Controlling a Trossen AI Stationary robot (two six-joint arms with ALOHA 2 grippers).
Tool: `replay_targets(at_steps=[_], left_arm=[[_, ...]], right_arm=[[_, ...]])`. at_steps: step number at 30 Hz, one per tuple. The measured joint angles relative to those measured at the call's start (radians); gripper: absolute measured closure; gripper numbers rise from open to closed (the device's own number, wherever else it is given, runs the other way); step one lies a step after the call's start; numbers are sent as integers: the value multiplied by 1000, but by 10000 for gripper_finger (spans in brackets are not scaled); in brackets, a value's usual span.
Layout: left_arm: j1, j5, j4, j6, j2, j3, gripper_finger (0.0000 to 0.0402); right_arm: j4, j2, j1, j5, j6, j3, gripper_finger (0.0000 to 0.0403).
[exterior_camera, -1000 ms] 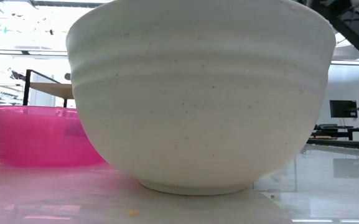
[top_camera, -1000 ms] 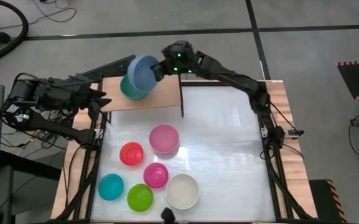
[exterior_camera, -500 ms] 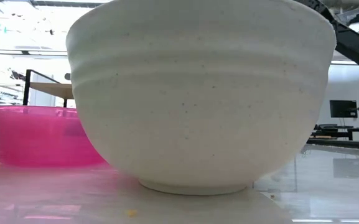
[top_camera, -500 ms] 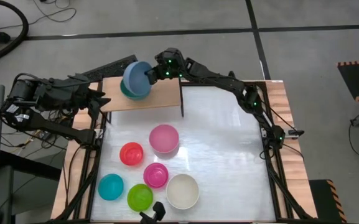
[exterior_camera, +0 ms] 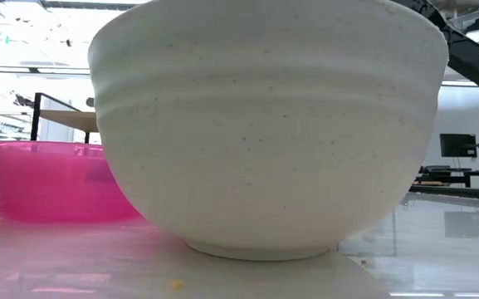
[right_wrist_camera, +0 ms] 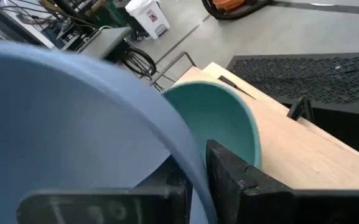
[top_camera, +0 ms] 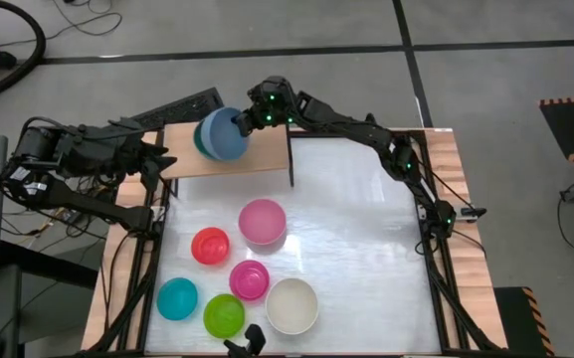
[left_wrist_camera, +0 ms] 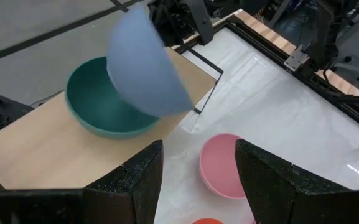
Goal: Place and stack bowls onto a shelf
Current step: Stack the large blue bowl on top of the large green bowl on the shelf
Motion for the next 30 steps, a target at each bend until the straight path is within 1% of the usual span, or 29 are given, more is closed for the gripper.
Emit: replay_targets(at_steps=[6, 10, 13, 19, 22, 25, 26, 29, 30], left_arm=[[0, 0, 1, -1, 0, 0, 216], [0, 0, 1, -1, 0, 0, 216], [0, 0, 1, -2, 0, 0, 216], [0, 0, 1, -3, 0, 0, 216], [0, 1, 1, -3, 0, 0, 216], [0, 1, 1, -3, 0, 0, 216], [0, 1, 1, -3, 0, 0, 216], [0, 1, 1, -3, 0, 0, 216], [0, 1, 0, -3, 0, 0, 216]], right_arm=[[12, 0, -6, -1, 4, 0, 328], [43, 0, -15, -41, 5, 0, 318], [41, 0, -17, -46, 5, 0, 291], [59, 0, -27, -44, 17, 0, 214], [100, 0, -27, -43, 26, 0, 191], [143, -7, -29, -51, 18, 10, 185], [142, -9, -30, -65, -10, 27, 187], [139, -49, -14, -80, -92, 33, 202], [103, -67, -5, -75, -110, 32, 212]])
